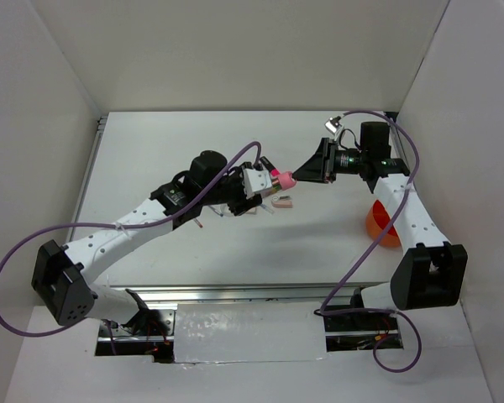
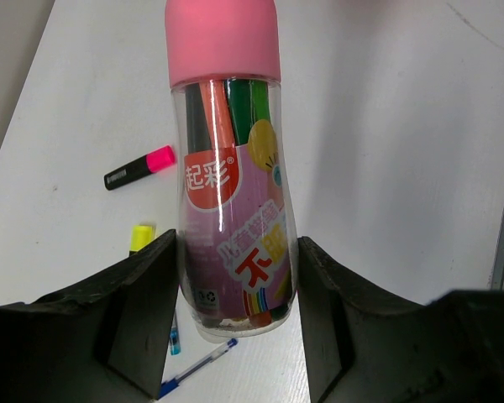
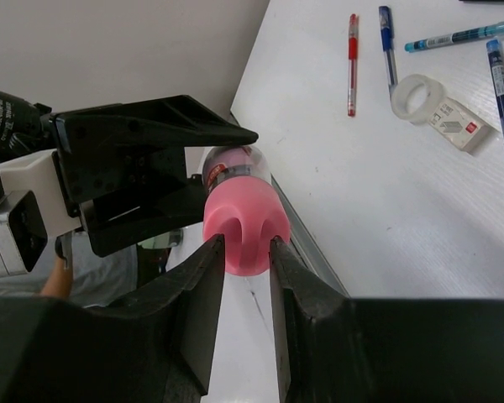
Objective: Sort the stationery into containers
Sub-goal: Pick up the stationery from the center of the board.
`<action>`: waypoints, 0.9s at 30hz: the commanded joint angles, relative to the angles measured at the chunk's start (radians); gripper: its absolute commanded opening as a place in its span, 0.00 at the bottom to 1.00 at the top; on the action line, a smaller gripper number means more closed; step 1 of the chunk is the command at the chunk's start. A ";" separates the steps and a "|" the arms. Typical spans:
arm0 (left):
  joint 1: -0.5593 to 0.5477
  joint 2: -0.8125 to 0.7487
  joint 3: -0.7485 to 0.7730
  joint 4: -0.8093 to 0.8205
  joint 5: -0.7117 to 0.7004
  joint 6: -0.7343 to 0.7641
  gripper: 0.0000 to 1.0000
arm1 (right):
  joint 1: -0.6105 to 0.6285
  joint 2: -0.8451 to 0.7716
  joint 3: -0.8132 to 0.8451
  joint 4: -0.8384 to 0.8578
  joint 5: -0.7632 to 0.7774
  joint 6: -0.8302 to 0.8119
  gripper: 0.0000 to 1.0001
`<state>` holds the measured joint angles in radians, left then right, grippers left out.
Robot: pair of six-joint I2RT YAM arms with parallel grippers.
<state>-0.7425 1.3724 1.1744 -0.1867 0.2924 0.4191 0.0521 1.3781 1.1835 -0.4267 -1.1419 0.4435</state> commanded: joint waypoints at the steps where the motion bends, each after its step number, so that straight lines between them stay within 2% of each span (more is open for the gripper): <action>1: -0.005 0.001 0.062 0.075 0.022 0.010 0.00 | 0.005 -0.001 -0.008 -0.003 -0.028 -0.025 0.35; 7: -0.005 0.011 0.083 0.081 0.039 -0.020 0.00 | 0.025 0.012 -0.016 -0.023 -0.035 -0.051 0.30; 10: -0.003 0.019 0.102 0.076 0.054 -0.032 0.02 | 0.031 0.015 -0.015 -0.021 -0.041 -0.054 0.24; 11: -0.004 0.024 0.106 0.072 0.056 -0.040 0.04 | 0.032 0.013 -0.006 -0.021 -0.039 -0.055 0.18; 12: -0.005 0.024 0.108 0.070 0.053 -0.042 0.09 | 0.029 0.013 0.001 -0.029 -0.036 -0.071 0.14; 13: -0.005 0.025 0.107 0.072 0.051 -0.042 0.19 | 0.026 0.013 0.008 -0.052 -0.033 -0.081 0.08; 15: -0.005 0.027 0.103 0.075 0.039 -0.049 0.28 | 0.017 0.006 0.030 -0.075 -0.022 -0.113 0.00; 16: -0.005 0.027 0.100 0.076 0.031 -0.055 0.37 | 0.002 0.003 0.037 -0.114 -0.018 -0.133 0.00; 17: -0.005 0.028 0.096 0.078 0.010 -0.071 0.42 | -0.006 0.003 0.065 -0.142 -0.006 -0.184 0.00; 18: -0.001 0.028 0.093 0.081 -0.005 -0.078 0.53 | -0.029 0.003 0.080 -0.215 0.002 -0.218 0.00; 20: 0.008 0.030 0.084 0.084 -0.025 -0.106 0.60 | -0.044 0.006 0.134 -0.302 0.024 -0.288 0.00; 21: 0.012 0.025 0.077 0.096 -0.035 -0.117 0.74 | -0.095 0.006 0.149 -0.367 0.049 -0.349 0.00; 23: 0.040 0.024 0.067 0.108 -0.036 -0.160 0.85 | -0.127 -0.001 0.185 -0.421 0.073 -0.420 0.00; 24: 0.049 0.025 0.068 0.107 -0.038 -0.173 0.99 | -0.144 -0.016 0.194 -0.466 0.091 -0.433 0.00; 27: 0.095 0.037 0.082 0.096 -0.058 -0.230 0.99 | -0.193 -0.054 0.235 -0.553 0.152 -0.529 0.00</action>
<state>-0.6823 1.4052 1.2076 -0.1455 0.2630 0.2783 -0.1127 1.3895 1.3506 -0.8192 -1.0405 0.0612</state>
